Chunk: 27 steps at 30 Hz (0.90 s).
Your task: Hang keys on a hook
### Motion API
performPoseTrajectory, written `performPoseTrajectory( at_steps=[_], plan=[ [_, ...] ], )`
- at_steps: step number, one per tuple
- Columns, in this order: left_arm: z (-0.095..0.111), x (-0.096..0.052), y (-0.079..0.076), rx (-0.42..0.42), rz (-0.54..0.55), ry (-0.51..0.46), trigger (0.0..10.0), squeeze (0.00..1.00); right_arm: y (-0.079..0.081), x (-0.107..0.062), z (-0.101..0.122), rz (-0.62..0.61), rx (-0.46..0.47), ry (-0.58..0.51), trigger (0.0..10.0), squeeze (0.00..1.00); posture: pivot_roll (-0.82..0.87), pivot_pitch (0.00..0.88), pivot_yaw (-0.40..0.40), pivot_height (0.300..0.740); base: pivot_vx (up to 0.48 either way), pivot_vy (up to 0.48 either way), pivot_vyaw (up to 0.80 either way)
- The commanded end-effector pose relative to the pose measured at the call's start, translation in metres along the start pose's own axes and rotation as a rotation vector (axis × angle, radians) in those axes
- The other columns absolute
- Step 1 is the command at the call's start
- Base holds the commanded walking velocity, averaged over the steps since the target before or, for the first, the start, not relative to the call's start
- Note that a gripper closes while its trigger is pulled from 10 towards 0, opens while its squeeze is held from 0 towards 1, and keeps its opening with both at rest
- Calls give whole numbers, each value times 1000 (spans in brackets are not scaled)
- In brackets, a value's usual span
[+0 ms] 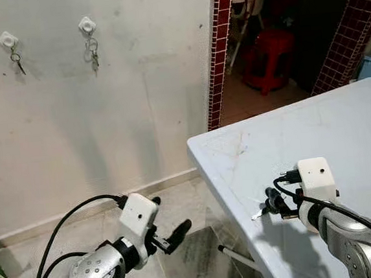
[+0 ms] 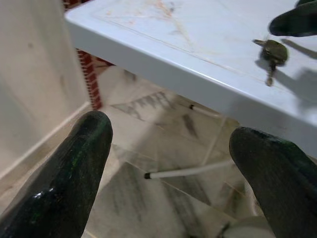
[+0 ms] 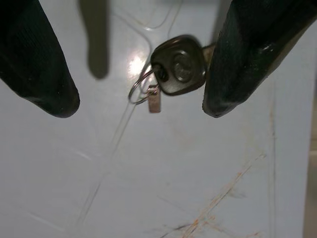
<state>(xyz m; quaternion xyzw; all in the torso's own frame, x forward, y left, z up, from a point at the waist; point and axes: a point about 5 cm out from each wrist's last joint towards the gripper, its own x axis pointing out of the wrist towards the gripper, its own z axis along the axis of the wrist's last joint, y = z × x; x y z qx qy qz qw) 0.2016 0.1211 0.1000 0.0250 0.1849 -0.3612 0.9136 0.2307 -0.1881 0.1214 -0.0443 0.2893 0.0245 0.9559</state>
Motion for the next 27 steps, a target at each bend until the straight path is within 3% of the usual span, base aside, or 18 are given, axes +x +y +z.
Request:
performPoseTrajectory(
  at_steps=[1, 5, 6, 7, 8, 9, 10, 27],
  plan=[
    [-1, 2, 0, 8, -25, 22, 10000, 0, 1, -4, 2, 5, 7, -4, 10000, 0, 8, 0, -9, 740, 0, 0, 0],
    [-2, 3, -2, 12, -57, 34, 10000, 0, 3, -5, -4, 6, 27, 33, 10000, 0, 7, 0, -9, 740, 0, 0, 0],
    [-1, 3, -2, 12, -59, 34, 10000, 0, 3, -5, -5, 2, 31, 37, 8392, 0, 7, 0, -9, 740, 0, 0, 0],
    [-1, 3, -2, 7, -67, 34, 10000, 0, 2, -4, -6, -11, 41, 44, 4784, 0, 6, 0, -9, 740, 0, 0, 0],
    [-2, 3, -3, 2, -77, 36, 10000, 0, 0, -4, -7, -27, 56, 49, 2275, 0, 7, 0, -9, 740, 0, 0, 0],
    [-2, 4, -3, -2, -84, 38, 10000, 0, 0, -4, -8, -37, 66, 52, 2275, 0, 7, 0, -9, 740, 0, 0, 0],
    [-3, 4, -4, -7, -105, 45, 10000, 0, 0, -2, -10, -38, 88, 68, 0, 0, 8, 0, -10, 740, 0, 0, 0],
    [1, 9, -6, 25, -156, 33, 10000, 0, 8, 10, -14, -76, 160, 50, 0, 0, 10, 0, -10, 740, 0, 0, 0]
  ],
)
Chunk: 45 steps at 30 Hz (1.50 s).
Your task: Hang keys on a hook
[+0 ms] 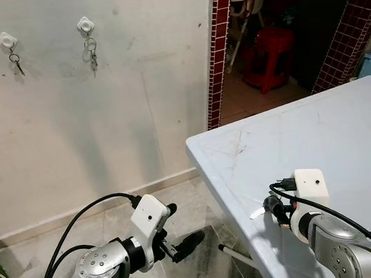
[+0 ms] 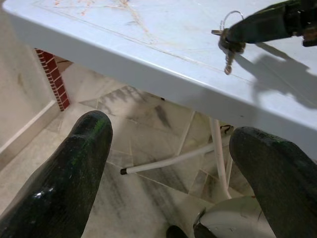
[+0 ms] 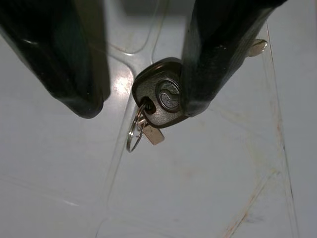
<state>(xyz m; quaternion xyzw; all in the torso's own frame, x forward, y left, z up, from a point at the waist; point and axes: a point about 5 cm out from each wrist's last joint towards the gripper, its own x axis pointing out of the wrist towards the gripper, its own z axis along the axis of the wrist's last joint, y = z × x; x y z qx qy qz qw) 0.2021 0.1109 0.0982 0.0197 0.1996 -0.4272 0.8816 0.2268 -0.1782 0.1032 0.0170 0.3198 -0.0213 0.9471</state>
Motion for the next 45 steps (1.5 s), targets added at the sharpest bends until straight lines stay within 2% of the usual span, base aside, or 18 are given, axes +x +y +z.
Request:
performPoseTrajectory(
  at_steps=[1, 35, 42, 45],
  plan=[
    [1, 1, 1, 19, -8, 2, 10000, 0, -3, 3, 3, -28, 22, -20, 0, 0, 10, 0, -10, 740, 0, 0, 0],
    [0, 0, 1, 1, 53, -15, 10000, 0, 1, 8, 15, 9, 27, -79, 0, 0, 30, 0, -19, 740, 0, 0, 0],
    [1, 0, 2, 4, 59, -17, 10000, 0, 7, 12, 27, 63, 16, -118, 0, 0, 34, 0, -18, 740, 0, 0, 0],
    [3, 0, 4, 19, 83, -29, 10000, 0, 17, 16, 46, 148, 2, -206, 0, 0, 38, 0, -16, 740, 0, 0, 0]
  ],
)
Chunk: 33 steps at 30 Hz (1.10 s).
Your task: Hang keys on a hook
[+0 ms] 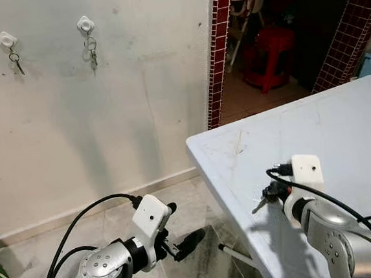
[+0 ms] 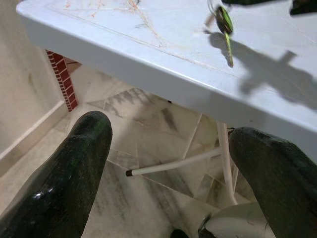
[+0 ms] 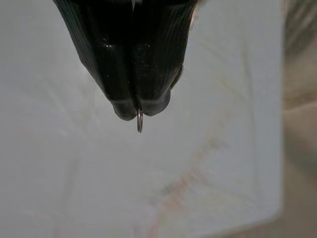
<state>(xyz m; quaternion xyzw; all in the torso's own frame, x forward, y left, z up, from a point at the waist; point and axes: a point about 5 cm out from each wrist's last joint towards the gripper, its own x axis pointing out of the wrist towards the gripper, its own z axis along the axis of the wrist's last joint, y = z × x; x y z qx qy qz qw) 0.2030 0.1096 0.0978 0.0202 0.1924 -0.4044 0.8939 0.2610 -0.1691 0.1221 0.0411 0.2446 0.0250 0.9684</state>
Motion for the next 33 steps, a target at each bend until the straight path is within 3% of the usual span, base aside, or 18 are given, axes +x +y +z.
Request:
performPoseTrajectory(
  at_steps=[1, 3, 5, 6, 7, 8, 10, 13, 14, 17, 22, 33],
  plan=[
    [4, -1, 5, 23, 42, -21, 10000, 0, 8, 3, 16, 56, -16, -74, 0, 0, 38, 0, -16, 740, 0, 0, 0],
    [10, -3, 13, 33, 117, -60, 10000, 0, 17, 6, 30, 113, -19, -141, 0, 0, 47, 0, -17, 740, 0, 0, 0],
    [18, -6, 27, 57, 241, -112, 10000, 0, 24, 8, 39, 155, -32, -185, 1059, 0, 60, 0, -19, 740, 0, 0, 0],
    [22, -9, 36, 63, 308, -140, 10000, 0, 27, 8, 41, 171, -31, -199, 4275, 0, 60, 0, -19, 740, 0, 0, 0],
    [25, -11, 41, 65, 352, -158, 10000, 0, 29, 8, 42, 181, -30, -208, 4275, 0, 70, 0, -19, 740, 0, 0, 0],
    [30, -17, 51, 82, 445, -186, 10000, 0, 33, 8, 43, 205, -30, -227, 6667, 0, 82, 0, -20, 740, 0, 0, 0],
    [36, -25, 59, 129, 531, -217, 10000, 0, 41, 7, 45, 244, -24, -257, 10000, 0, 97, 0, -19, 740, 0, 0, 0],
    [39, -31, 62, 127, 578, -245, 10000, 0, 47, 6, 46, 281, -16, -282, 10000, 0, 101, 0, -18, 740, 0, 0, 0],
    [39, -39, 66, 122, 675, -265, 10000, 0, 56, 6, 47, 315, -27, -309, 10000, 0, 122, 0, -7, 740, 0, 0, 0],
    [41, -50, 71, 145, 822, -291, 10000, 0, 69, 7, 49, 359, -31, -345, 10000, 0, 135, 0, -1, 740, 0, 0, 0],
    [42, -58, 72, 208, 967, -281, 10000, 0, 78, 7, 53, 386, -18, -397, 10000, 0, 147, 0, 13, 740, 0, 0, 0],
    [42, -52, 65, 171, 938, -296, 10000, 0, 80, 8, 52, 352, -35, -438, 10000, 0, 143, 0, 28, 740, 0, 0, 0]
  ],
)
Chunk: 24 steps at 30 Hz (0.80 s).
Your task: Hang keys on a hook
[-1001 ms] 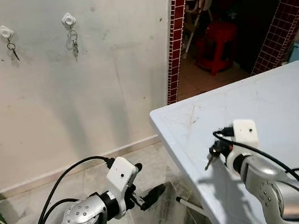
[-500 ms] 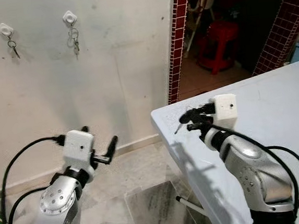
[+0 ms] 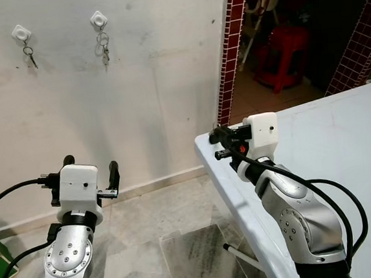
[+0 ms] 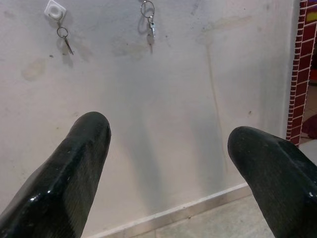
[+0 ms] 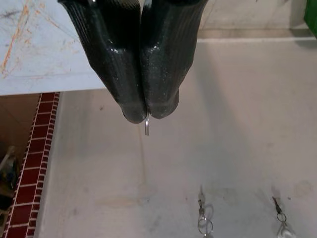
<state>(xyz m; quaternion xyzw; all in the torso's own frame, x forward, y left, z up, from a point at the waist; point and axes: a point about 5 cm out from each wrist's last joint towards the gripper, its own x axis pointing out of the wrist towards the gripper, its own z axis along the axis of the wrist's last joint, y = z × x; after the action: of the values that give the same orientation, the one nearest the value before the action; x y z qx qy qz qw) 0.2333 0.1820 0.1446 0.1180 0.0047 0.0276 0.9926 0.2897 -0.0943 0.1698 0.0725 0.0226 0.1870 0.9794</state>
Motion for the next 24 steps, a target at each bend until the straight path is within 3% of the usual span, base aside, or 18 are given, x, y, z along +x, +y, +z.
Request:
performPoseTrajectory(
  at_steps=[1, 5, 24],
  plan=[
    [2, 0, 1, 0, 1, -8, 10000, 0, 1, 2, 1, -1, -1, -9, 10000, 0, 142, 0, 28, 740, 0, 0, 0],
    [1, 2, -1, 16, -7, -4, 10000, 0, 0, 1, -1, -15, 1, -13, 10000, 0, 133, 0, 31, 740, 0, 76, 0],
    [-3, 8, -2, -8, -14, 27, 10000, 0, -2, -4, -5, -55, 0, -13, 10000, 0, 127, 0, 42, 740, 0, 480, 0]
  ],
)
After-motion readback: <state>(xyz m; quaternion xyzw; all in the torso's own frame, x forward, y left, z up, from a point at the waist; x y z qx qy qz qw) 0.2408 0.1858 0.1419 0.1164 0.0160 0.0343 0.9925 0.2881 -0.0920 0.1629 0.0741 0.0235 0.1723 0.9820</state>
